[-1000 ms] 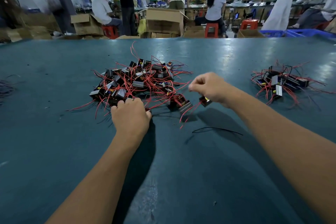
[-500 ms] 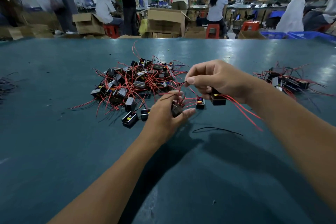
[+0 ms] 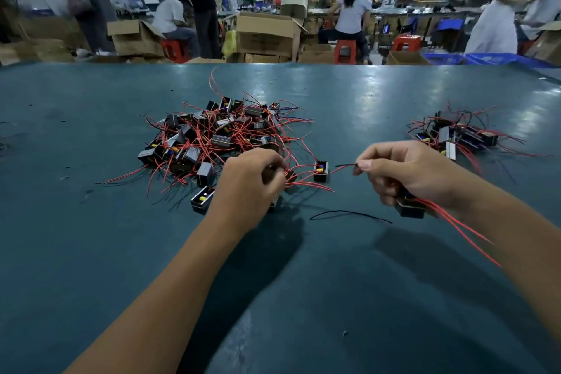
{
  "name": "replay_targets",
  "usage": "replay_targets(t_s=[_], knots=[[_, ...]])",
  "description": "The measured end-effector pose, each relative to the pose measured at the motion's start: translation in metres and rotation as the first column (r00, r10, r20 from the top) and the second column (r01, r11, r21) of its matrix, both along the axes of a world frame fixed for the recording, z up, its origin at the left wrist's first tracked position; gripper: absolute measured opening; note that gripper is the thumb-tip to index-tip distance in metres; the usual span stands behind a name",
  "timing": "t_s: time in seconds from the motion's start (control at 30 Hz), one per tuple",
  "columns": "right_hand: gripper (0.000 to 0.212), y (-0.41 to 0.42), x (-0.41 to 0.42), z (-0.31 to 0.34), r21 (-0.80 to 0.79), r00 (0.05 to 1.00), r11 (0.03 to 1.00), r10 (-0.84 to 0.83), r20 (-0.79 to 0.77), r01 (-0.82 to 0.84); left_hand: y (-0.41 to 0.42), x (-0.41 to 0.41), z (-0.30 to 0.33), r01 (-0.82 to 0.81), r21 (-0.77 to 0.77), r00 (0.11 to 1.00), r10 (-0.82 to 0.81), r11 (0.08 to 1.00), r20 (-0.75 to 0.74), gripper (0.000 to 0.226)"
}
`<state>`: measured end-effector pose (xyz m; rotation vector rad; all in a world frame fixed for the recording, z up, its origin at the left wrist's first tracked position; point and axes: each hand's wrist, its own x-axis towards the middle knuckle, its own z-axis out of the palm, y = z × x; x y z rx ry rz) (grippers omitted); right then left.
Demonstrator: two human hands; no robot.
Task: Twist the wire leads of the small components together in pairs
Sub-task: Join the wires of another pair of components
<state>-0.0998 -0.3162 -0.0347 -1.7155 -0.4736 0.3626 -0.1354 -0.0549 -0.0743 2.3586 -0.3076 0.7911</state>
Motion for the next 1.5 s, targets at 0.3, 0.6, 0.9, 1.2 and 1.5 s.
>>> replay_targets(t_s=[0.3,0.6,0.9,1.2,1.5], knots=[[0.015,0.003,-0.033,-0.034,0.112,0.983,0.99,-0.066,-0.174,0.086,0.005,0.0,0.007,-0.193,0.115,0.972,0.174,0.974,0.156,0.026],[0.009,0.01,-0.032,-0.047,0.101,0.964,0.983,-0.128,-0.234,0.155,-0.005,-0.016,0.028,0.233,-0.34,0.944,-0.129,0.911,0.303,0.021],[0.025,-0.003,-0.034,-0.009,-0.672,0.864,0.565,-0.169,0.473,0.479,-0.017,-0.023,0.016,0.404,-0.512,0.691,-0.619,0.758,-0.372,0.017],[0.047,0.02,-0.08,-0.035,-0.85,0.904,0.341,0.005,0.427,0.4,-0.002,-0.019,0.01,0.493,0.239,0.686,-0.205,0.836,-0.698,0.005],[0.028,-0.007,-0.061,-0.036,-0.758,0.883,0.608,0.191,0.428,0.237,0.011,-0.008,0.006,0.336,0.37,0.822,-0.078,0.866,-0.564,0.038]])
